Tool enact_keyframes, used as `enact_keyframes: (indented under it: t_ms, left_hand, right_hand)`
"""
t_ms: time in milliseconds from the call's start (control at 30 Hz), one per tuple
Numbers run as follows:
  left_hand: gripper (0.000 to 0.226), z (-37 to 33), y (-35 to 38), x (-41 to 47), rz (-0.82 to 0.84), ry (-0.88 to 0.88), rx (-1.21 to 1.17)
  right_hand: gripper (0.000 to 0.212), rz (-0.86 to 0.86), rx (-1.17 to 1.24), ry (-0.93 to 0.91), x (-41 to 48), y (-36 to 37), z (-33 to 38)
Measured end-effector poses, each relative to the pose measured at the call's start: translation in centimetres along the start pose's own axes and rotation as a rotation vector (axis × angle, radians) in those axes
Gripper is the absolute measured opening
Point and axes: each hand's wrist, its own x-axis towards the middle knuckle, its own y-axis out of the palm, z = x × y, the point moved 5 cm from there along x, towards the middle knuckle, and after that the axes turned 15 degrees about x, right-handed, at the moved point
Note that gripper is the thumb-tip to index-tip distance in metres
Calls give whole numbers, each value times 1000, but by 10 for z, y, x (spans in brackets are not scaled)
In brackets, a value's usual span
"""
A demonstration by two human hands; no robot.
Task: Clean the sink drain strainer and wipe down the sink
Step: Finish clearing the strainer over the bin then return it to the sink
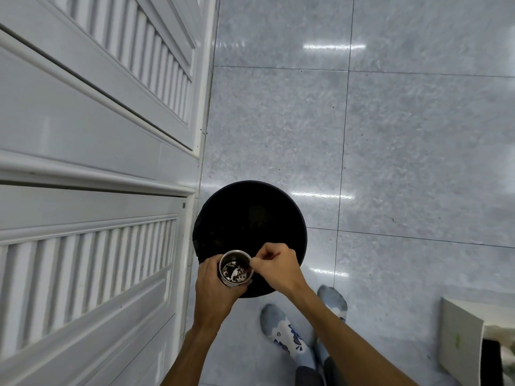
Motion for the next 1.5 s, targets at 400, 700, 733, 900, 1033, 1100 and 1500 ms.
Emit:
enact_keyframes:
  t_ms: [400, 700, 733, 900, 1033, 1100, 1500]
  left_hand:
    - [76, -7, 4, 1, 26, 35, 9]
    - [76, -7, 9, -4, 34, 4, -17]
    - [76, -7, 8, -4, 30, 6, -16]
    - [73, -10, 8, -5, 29, 10, -14]
    - [75, -11, 8, -3, 50, 3, -3]
    - [76, -11, 7, -2, 43, -7, -5]
    - [73, -16, 5, -3, 49, 27, 5]
  right_hand:
    - [16, -22, 64, -25, -5, -3, 2]
    - [15, 34, 88, 14, -4, -9, -2]
    - [13, 78, 53, 32, -5, -6, -3]
    - [22, -21, 57, -16, -5, -15, -2]
    - [23, 7, 5, -12, -7, -10, -3]
    - [22, -52, 50, -33, -6, -13, -2]
    - [10, 82, -32, -56, -3, -8, -1]
